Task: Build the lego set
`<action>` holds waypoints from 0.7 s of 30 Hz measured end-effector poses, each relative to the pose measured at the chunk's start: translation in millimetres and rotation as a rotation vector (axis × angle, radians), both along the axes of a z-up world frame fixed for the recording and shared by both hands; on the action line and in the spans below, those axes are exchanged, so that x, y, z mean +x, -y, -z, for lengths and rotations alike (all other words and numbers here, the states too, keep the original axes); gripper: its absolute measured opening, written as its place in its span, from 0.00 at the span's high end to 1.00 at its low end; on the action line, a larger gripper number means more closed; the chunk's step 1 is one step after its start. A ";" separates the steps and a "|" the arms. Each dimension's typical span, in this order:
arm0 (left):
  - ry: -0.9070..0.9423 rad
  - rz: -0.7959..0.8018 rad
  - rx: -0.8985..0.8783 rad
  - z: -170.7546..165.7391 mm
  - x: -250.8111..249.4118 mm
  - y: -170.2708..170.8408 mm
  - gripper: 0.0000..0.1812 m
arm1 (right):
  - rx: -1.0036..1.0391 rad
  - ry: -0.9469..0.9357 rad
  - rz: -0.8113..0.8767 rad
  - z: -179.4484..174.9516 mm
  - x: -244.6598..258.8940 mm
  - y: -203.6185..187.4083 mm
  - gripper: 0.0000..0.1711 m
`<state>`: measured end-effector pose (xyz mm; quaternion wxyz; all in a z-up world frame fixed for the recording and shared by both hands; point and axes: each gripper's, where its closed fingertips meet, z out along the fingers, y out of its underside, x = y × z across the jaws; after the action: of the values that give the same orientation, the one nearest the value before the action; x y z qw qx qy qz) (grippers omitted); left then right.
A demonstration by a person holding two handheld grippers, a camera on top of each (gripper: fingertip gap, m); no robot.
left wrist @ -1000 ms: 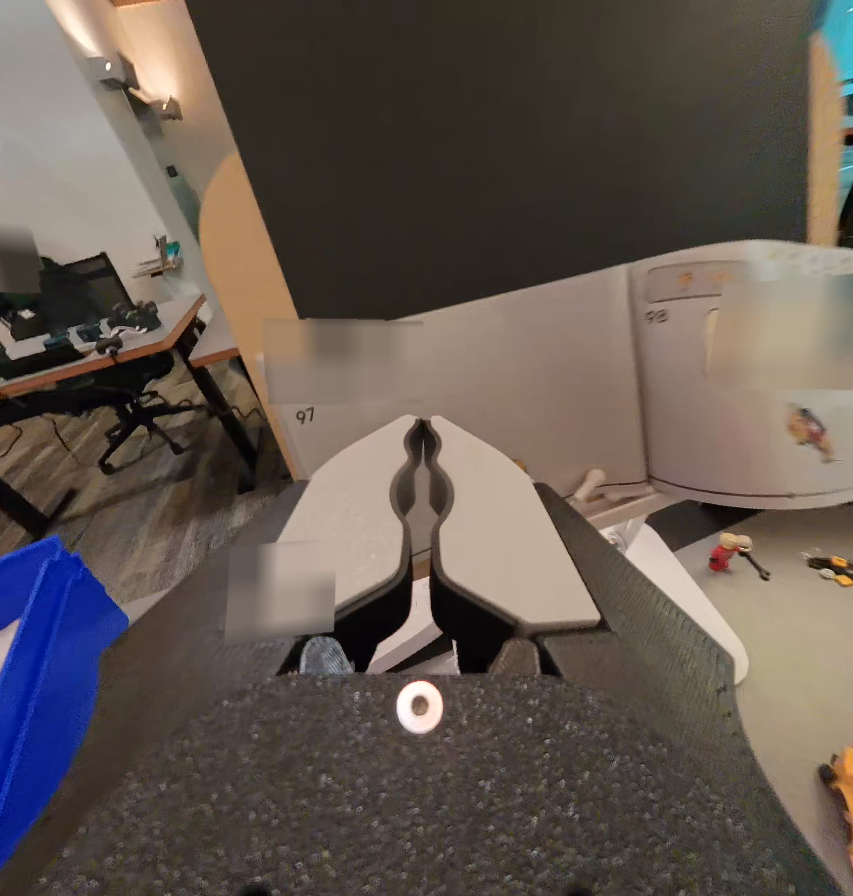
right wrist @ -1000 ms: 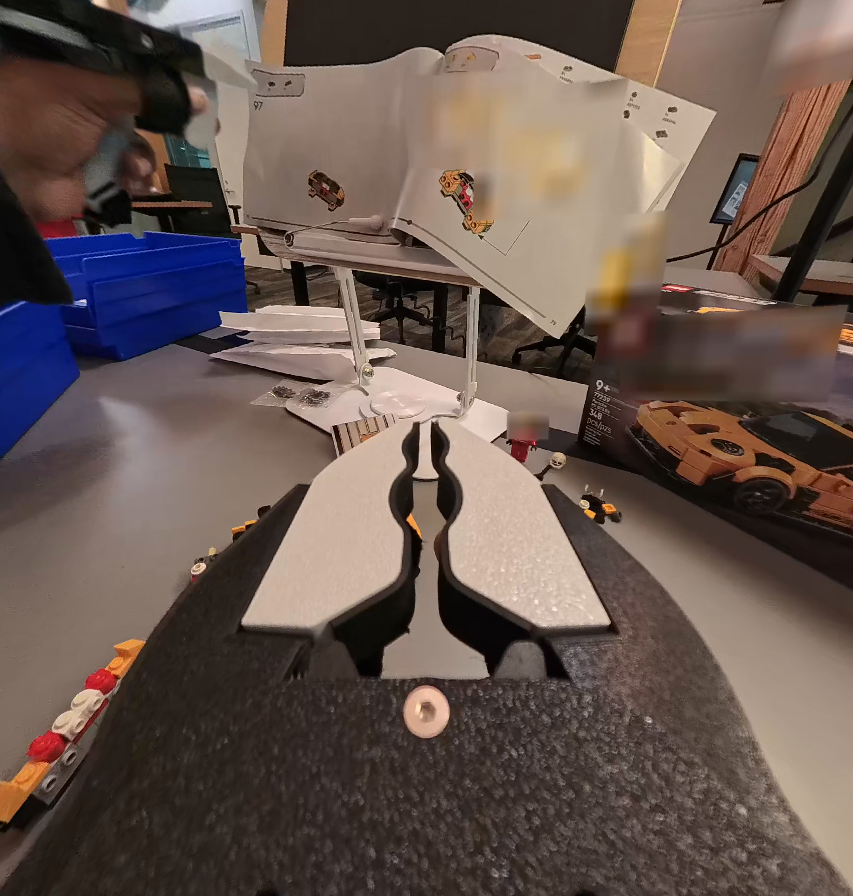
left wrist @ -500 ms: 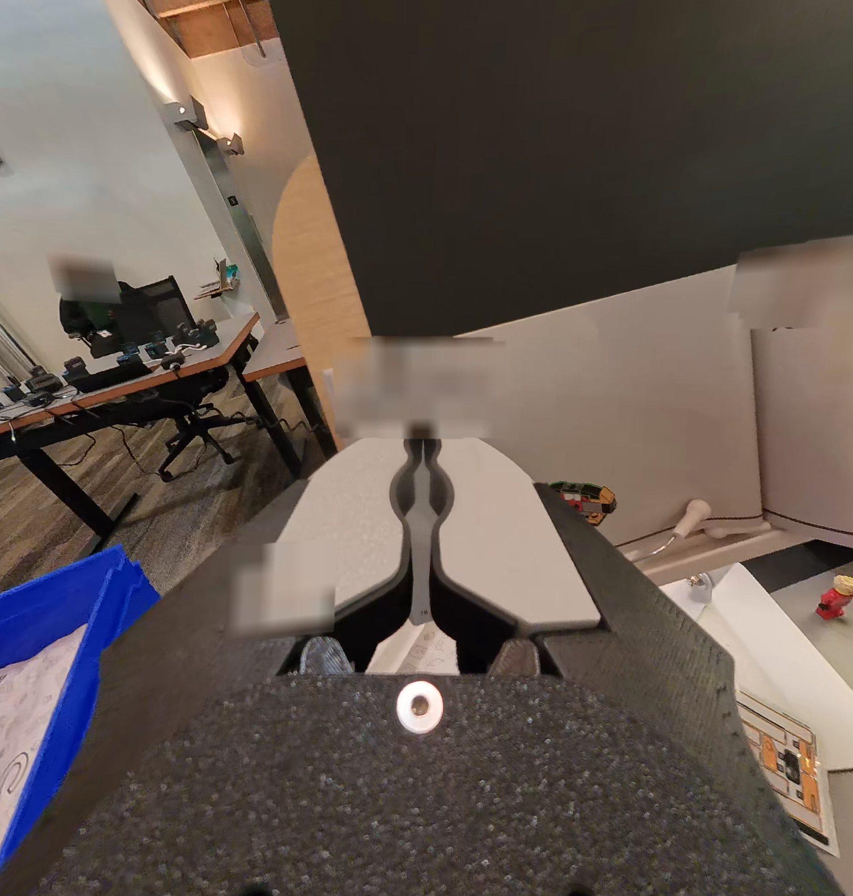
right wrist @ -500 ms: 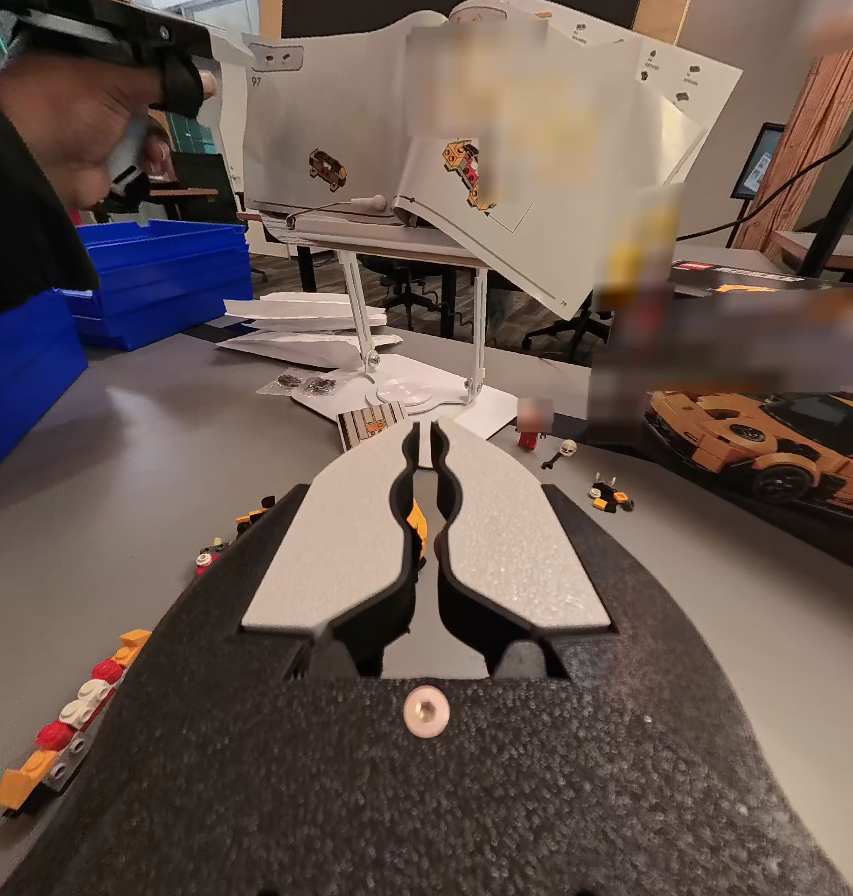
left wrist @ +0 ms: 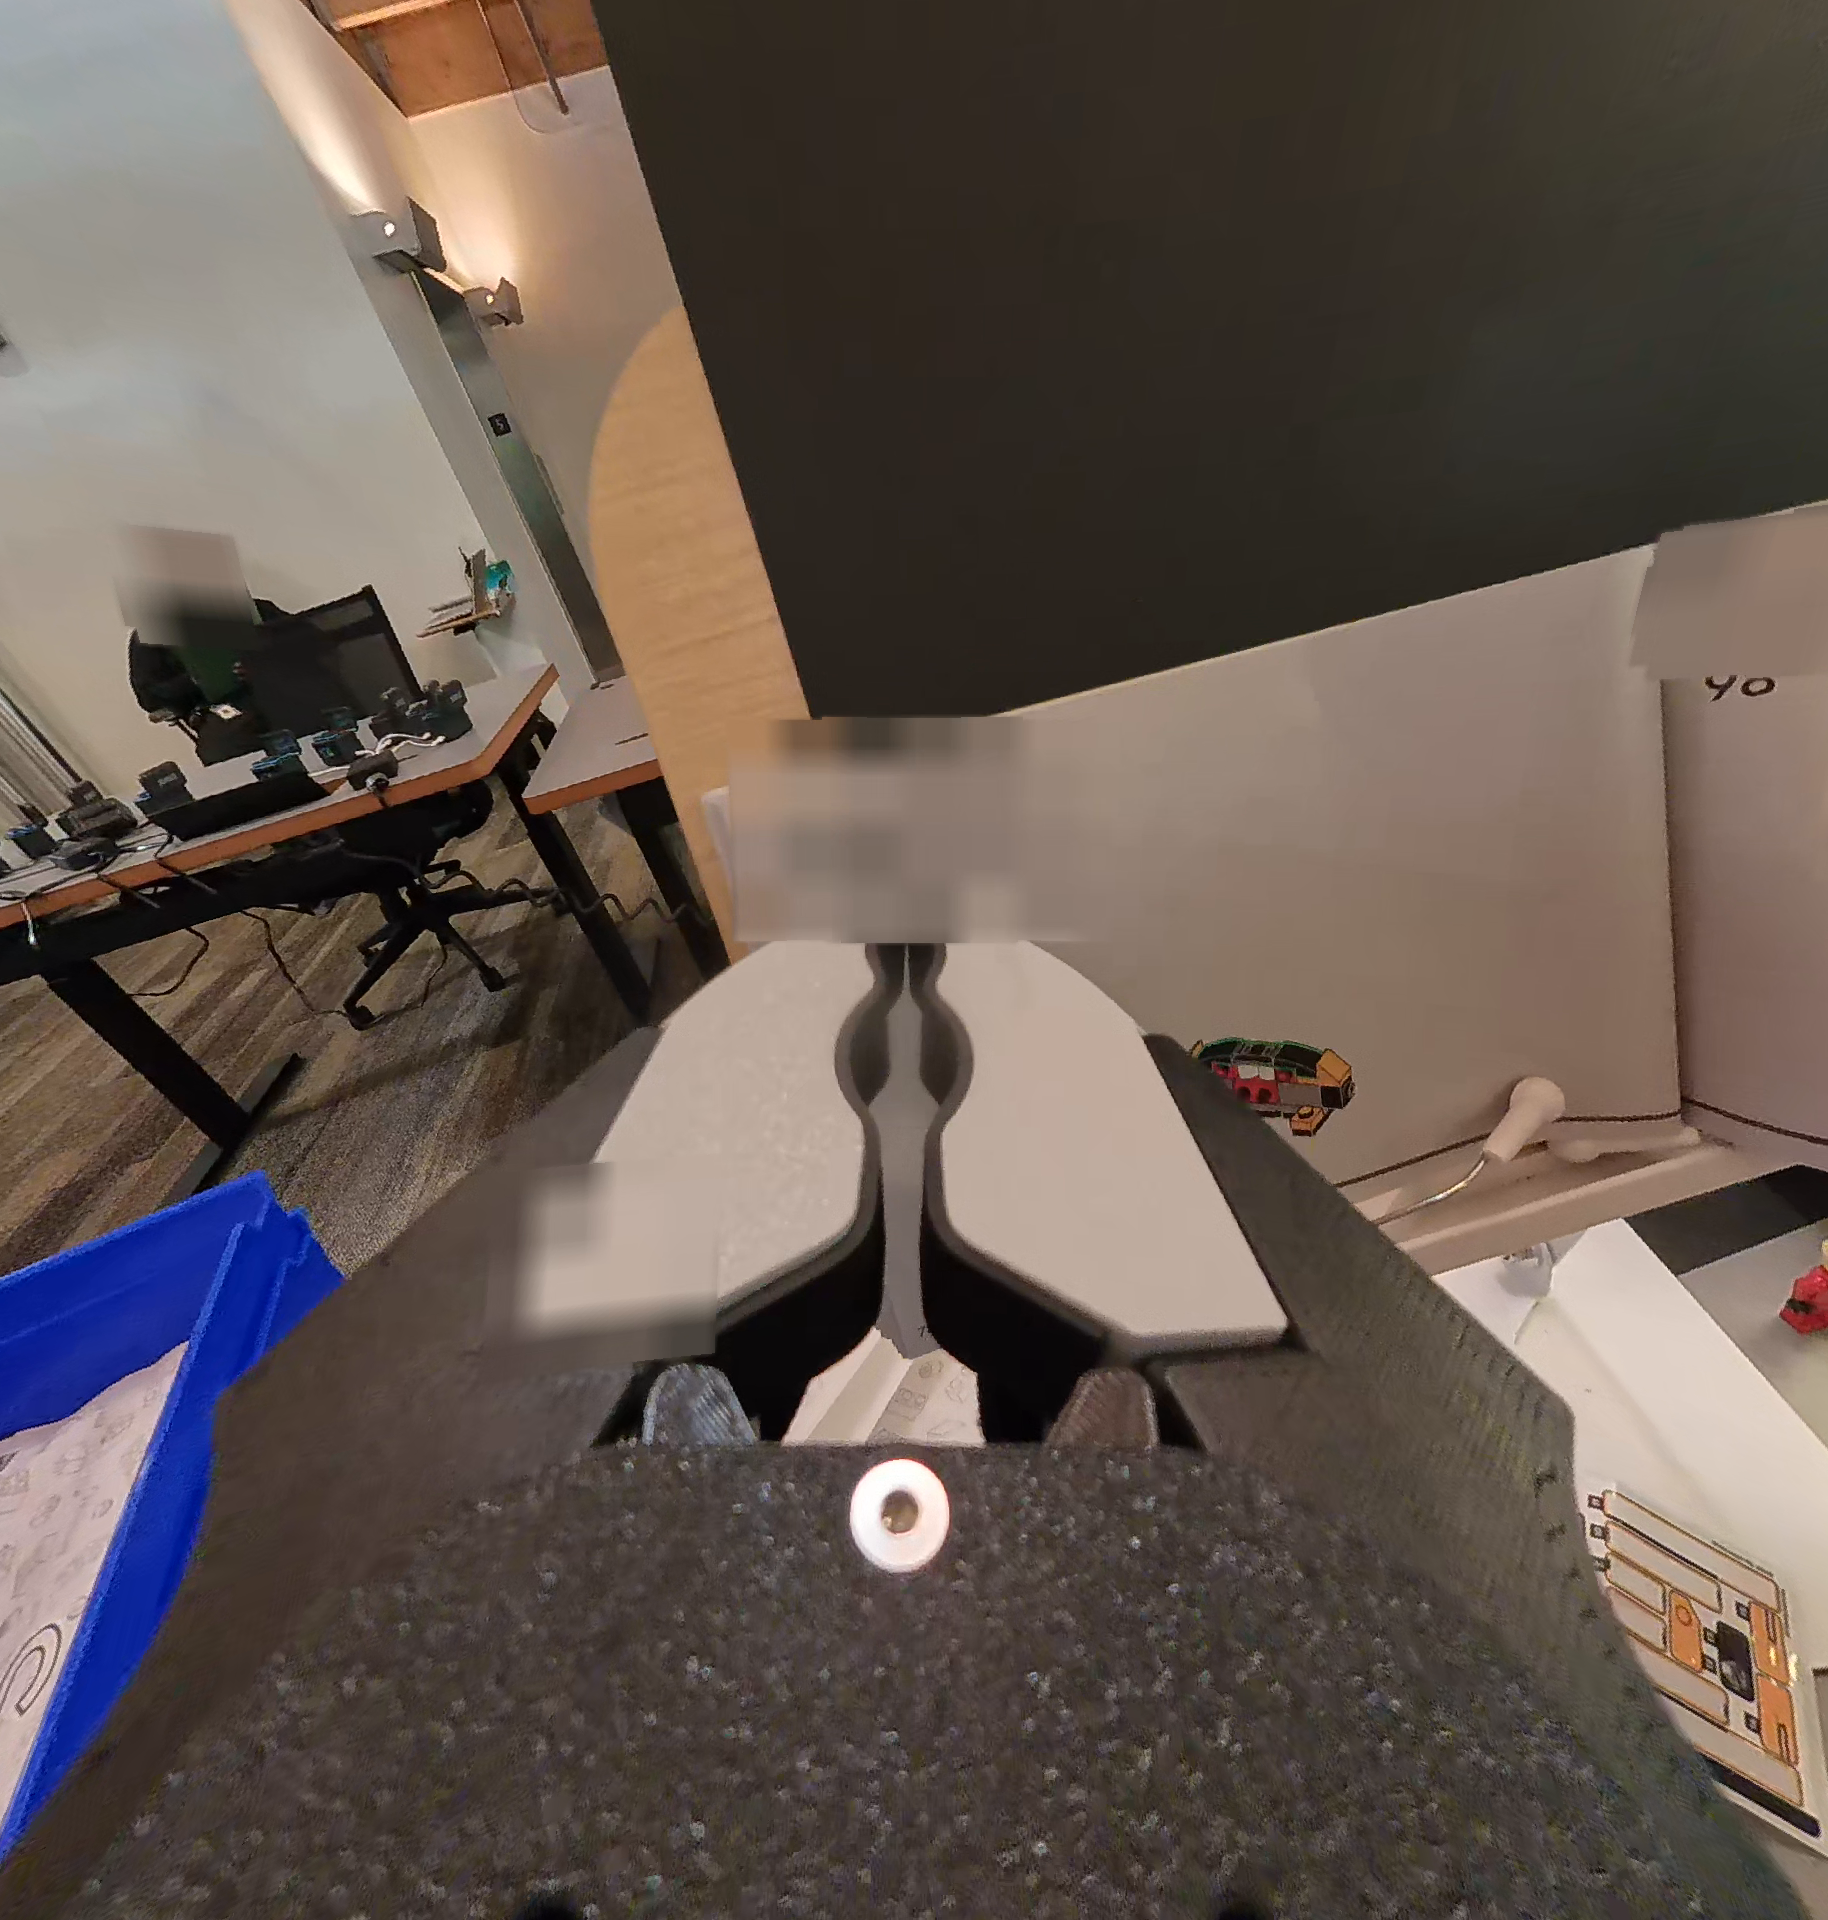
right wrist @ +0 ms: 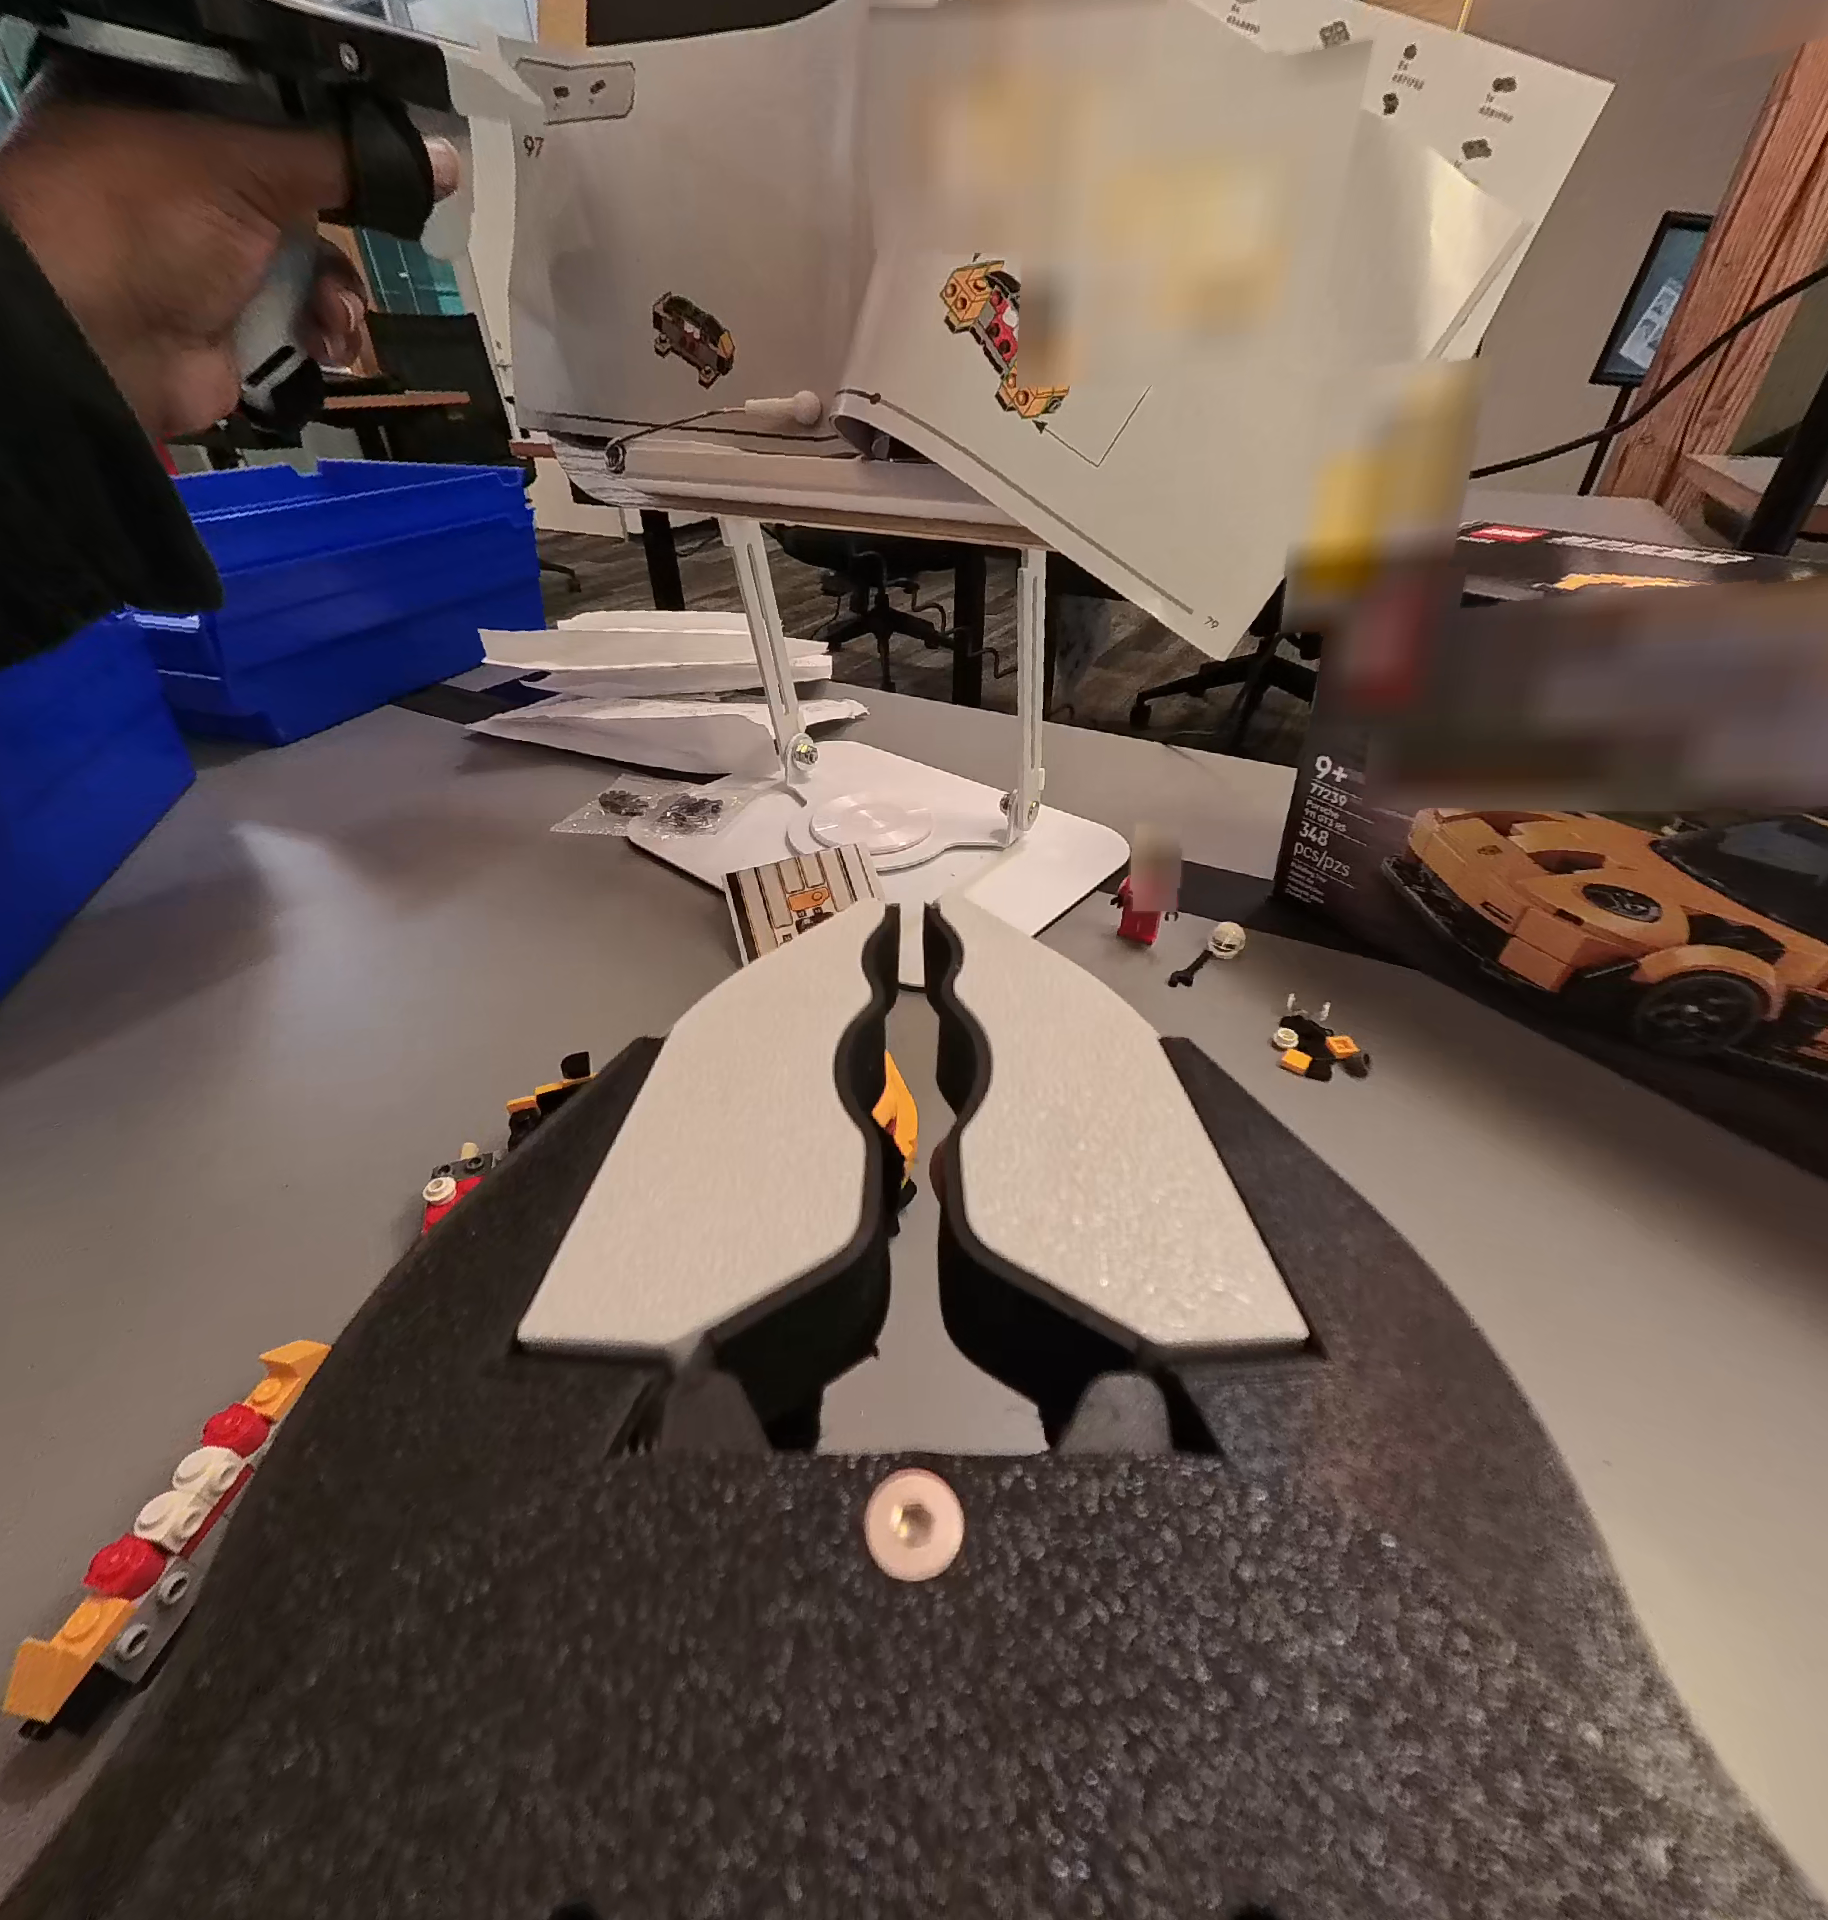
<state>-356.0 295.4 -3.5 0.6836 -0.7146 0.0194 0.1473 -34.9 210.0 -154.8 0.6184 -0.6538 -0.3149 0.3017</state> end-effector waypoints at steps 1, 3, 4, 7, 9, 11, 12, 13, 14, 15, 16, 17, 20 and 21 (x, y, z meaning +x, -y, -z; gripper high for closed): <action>-0.002 0.000 -0.001 0.7 0.3 -0.1 1.00 | 0.000 0.000 -0.001 0.0 -0.1 0.2 0.98; -0.003 0.003 -0.002 1.3 1.4 -0.5 1.00 | 0.000 0.002 -0.001 0.3 -0.2 0.0 0.98; -0.004 0.005 -0.001 1.0 2.2 -0.6 1.00 | -0.002 0.003 -0.002 0.6 -0.3 0.0 0.98; -0.010 0.008 -0.001 -0.4 4.5 -1.7 1.00 | -0.006 0.004 -0.003 1.3 -0.5 -0.2 0.98; -0.013 0.012 -0.001 -1.2 6.9 -2.6 1.00 | -0.007 0.005 -0.003 1.5 -0.4 -0.2 0.98; -0.014 0.019 0.000 -1.5 10.4 -3.6 1.00 | -0.007 0.005 -0.003 1.7 -0.5 -0.4 0.98; -0.013 0.025 -0.003 -0.9 12.9 -4.2 1.00 | -0.007 0.006 -0.003 1.7 -0.5 -0.4 0.98; -0.015 0.030 -0.004 -0.1 15.9 -4.7 1.00 | -0.007 0.005 -0.002 1.5 -0.4 -0.3 0.98; -0.022 0.034 -0.005 0.5 19.0 -5.0 1.00 | -0.007 0.005 -0.002 1.5 -0.3 -0.4 0.98; -0.029 0.038 -0.006 1.5 22.2 -5.6 1.00 | -0.007 0.004 -0.002 1.4 -0.3 -0.3 0.98; -0.033 0.043 -0.008 2.6 25.0 -6.1 1.00 | -0.007 0.005 -0.002 1.4 -0.3 -0.4 0.98; -0.036 0.047 -0.009 3.4 27.2 -6.7 1.00 | -0.007 0.004 -0.001 1.4 -0.2 -0.4 0.98; -0.042 0.048 -0.006 3.3 29.3 -7.0 1.00 | -0.007 0.003 -0.001 1.2 0.0 -0.4 0.98; -0.038 0.050 -0.007 3.2 29.3 -7.0 1.00 | -0.007 0.003 -0.002 1.2 0.0 -0.4 0.98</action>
<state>-326.7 302.4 -6.8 0.6839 -0.7135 0.0507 0.1437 -34.9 210.5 -156.0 0.6151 -0.6563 -0.3154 0.3024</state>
